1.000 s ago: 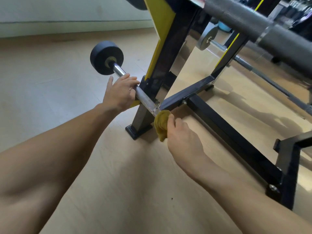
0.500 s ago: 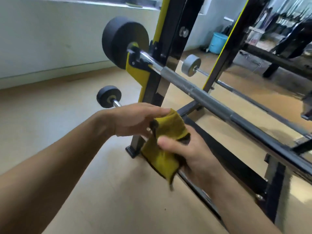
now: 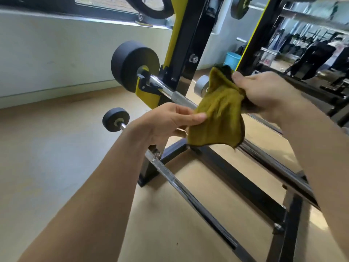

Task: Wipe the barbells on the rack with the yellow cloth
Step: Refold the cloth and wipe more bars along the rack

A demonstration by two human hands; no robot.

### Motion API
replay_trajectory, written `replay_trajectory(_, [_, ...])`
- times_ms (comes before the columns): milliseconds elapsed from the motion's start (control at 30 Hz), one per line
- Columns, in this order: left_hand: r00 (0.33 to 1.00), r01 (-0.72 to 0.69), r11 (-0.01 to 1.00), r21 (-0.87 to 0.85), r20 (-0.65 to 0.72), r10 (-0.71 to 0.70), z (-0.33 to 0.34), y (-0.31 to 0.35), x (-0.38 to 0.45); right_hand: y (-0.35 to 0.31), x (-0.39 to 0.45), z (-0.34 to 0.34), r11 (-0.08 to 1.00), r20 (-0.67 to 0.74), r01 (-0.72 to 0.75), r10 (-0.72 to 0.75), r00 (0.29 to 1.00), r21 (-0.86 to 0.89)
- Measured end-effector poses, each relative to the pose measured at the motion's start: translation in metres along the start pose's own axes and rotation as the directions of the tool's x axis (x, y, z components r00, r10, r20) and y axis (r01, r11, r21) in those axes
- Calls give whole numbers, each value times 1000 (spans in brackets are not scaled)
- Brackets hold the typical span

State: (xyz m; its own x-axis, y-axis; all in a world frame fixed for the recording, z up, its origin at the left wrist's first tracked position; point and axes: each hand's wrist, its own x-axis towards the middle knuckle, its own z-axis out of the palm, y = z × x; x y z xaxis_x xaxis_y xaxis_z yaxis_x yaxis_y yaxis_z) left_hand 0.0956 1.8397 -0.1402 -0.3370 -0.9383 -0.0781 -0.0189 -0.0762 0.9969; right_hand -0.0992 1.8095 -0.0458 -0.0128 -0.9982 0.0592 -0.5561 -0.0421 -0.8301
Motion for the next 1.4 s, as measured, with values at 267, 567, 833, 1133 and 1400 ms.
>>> replay_trajectory(267, [888, -92, 970, 223, -422, 181, 4, -37, 16, 21, 3, 52, 675, 465, 424, -134, 875, -603])
replay_trajectory(567, [680, -188, 628, 755, -362, 638, -33, -2, 69, 5, 62, 127, 577, 420, 459, -209, 883, -676])
replay_trajectory(833, [799, -149, 547, 824, -226, 558, -62, -24, 91, 31, 32, 78, 538, 472, 457, -121, 873, -708])
replay_trajectory(1133, [734, -174, 684, 708, -370, 570, -51, -31, 98, 48, 9, 27, 726, 521, 328, 49, 852, -604])
replay_trajectory(1400, [769, -195, 726, 659, -357, 530, -56, -25, 100, 7, 64, 119, 678, 349, 412, -238, 907, -609])
